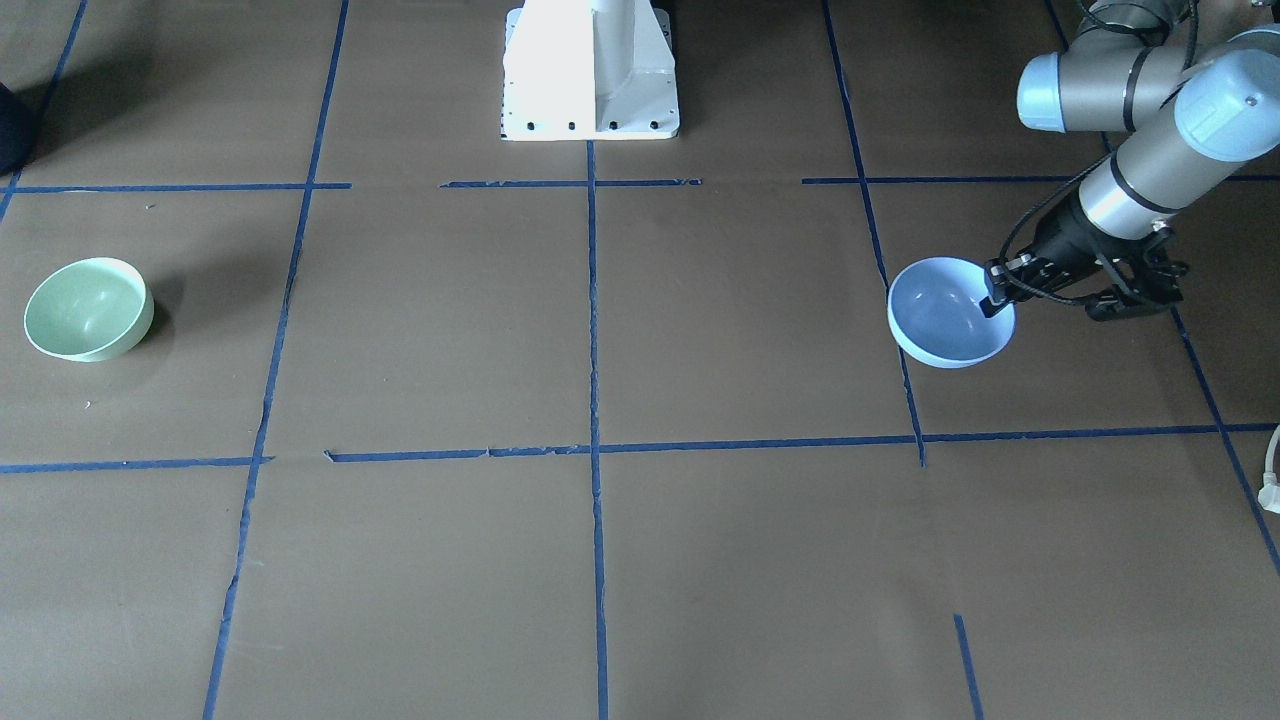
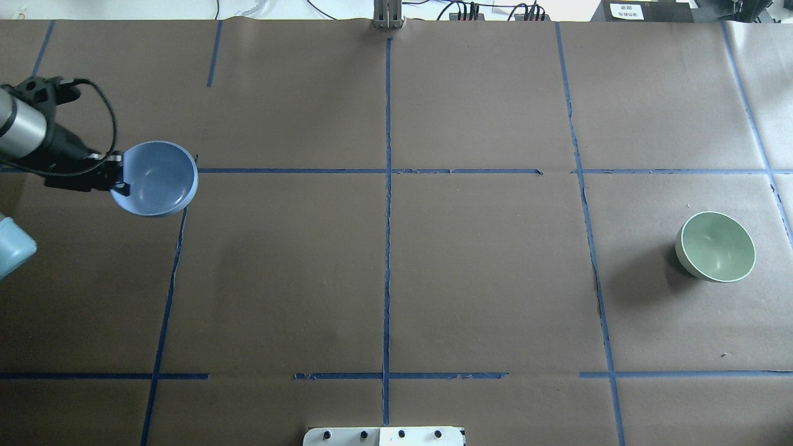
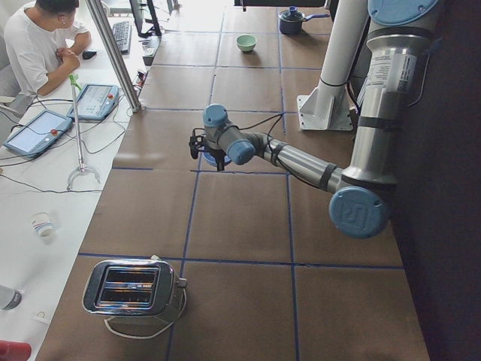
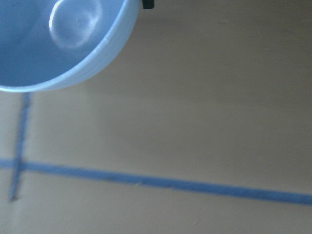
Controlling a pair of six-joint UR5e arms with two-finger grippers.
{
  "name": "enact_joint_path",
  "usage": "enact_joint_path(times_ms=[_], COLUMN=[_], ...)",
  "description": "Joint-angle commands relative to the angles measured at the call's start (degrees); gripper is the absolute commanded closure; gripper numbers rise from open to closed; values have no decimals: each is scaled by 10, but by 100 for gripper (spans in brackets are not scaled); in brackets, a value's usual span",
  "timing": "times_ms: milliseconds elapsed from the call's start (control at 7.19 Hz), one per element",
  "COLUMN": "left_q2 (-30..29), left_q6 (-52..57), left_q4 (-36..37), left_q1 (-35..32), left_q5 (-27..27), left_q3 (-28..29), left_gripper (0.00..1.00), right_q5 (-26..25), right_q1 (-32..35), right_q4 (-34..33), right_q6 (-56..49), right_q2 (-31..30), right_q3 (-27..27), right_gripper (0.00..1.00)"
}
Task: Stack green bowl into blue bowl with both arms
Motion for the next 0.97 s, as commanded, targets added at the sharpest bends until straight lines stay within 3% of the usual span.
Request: enact_joint_path(times_ms=[0,278,417,557,835], left_q2=[-141,-226,-259,-270,-271], left_q6=[-146,-222,-235,-246,-245], left_q4=[62,35,-12,-58,-73], left_q1=[114,201,225,232,239], left_q5=[57,140,163,169,169], left_q3=[10,94,154,194,209], left_gripper=[98,98,98,97,94], right_q5=[2,4,4,4,4], right_q1=[0,0,0,0,0], right_q4=[0,0,0,0,0], right_q6=[0,0,0,0,0], right_q2=[0,0,0,0,0], right_q3=[-2,-3,-3,-3,-3], right_gripper=[0,0,0,0,0])
